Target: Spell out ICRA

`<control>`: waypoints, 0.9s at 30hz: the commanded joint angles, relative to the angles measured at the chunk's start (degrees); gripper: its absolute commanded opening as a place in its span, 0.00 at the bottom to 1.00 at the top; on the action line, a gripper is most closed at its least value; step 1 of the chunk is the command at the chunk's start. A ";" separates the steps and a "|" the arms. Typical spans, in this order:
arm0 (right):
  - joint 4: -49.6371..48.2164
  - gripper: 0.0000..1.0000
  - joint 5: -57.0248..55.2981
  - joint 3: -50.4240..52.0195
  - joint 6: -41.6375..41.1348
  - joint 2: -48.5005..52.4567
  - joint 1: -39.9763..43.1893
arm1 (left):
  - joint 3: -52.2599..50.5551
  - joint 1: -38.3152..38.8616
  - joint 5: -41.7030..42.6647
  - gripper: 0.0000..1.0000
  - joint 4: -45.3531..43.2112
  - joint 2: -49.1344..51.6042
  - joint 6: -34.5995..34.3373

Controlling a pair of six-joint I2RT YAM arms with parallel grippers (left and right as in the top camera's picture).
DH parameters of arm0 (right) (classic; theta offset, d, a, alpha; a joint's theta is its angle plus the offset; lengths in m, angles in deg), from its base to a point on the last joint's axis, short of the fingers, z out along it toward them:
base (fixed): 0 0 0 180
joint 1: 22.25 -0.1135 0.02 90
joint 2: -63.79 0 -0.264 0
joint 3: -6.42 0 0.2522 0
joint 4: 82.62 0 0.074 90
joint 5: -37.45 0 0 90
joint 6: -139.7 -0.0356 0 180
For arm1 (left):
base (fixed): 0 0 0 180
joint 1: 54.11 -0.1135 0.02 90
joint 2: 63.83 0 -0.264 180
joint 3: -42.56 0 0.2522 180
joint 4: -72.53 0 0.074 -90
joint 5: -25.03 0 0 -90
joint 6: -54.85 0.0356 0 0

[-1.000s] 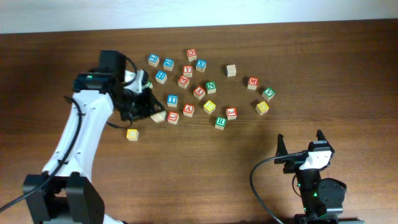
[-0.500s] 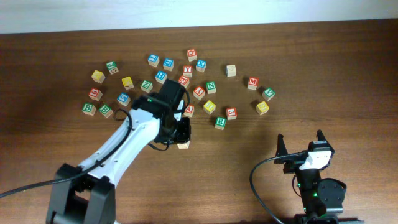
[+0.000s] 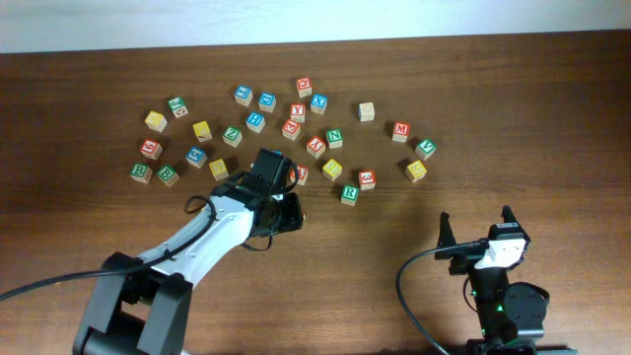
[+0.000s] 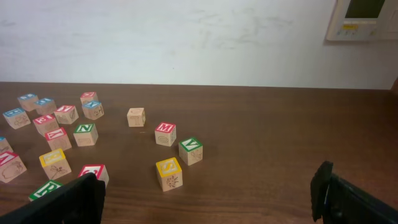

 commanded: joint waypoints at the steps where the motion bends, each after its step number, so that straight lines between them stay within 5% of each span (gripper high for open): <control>1: 0.04 0.98 -0.48 0.48 -0.61 -0.33 0.33 | -0.68 0.24 1.09 0.40 -0.13 -0.44 -0.13; 6: 0.07 0.98 -0.48 0.48 -0.61 -0.33 0.33 | -0.68 0.24 0.04 0.41 -2.80 -0.46 3.96; 15: 0.07 0.98 -0.48 0.48 -0.61 -0.33 0.33 | -0.68 0.24 1.05 0.73 -2.99 -0.26 16.55; 24: 0.04 0.98 -0.48 0.48 -0.61 -0.33 0.33 | -0.68 0.24 1.99 0.68 -4.79 4.55 29.62; 27: 0.07 0.98 -0.48 0.48 -0.61 -0.33 0.33 | -0.68 0.24 2.01 0.54 -7.52 4.55 29.70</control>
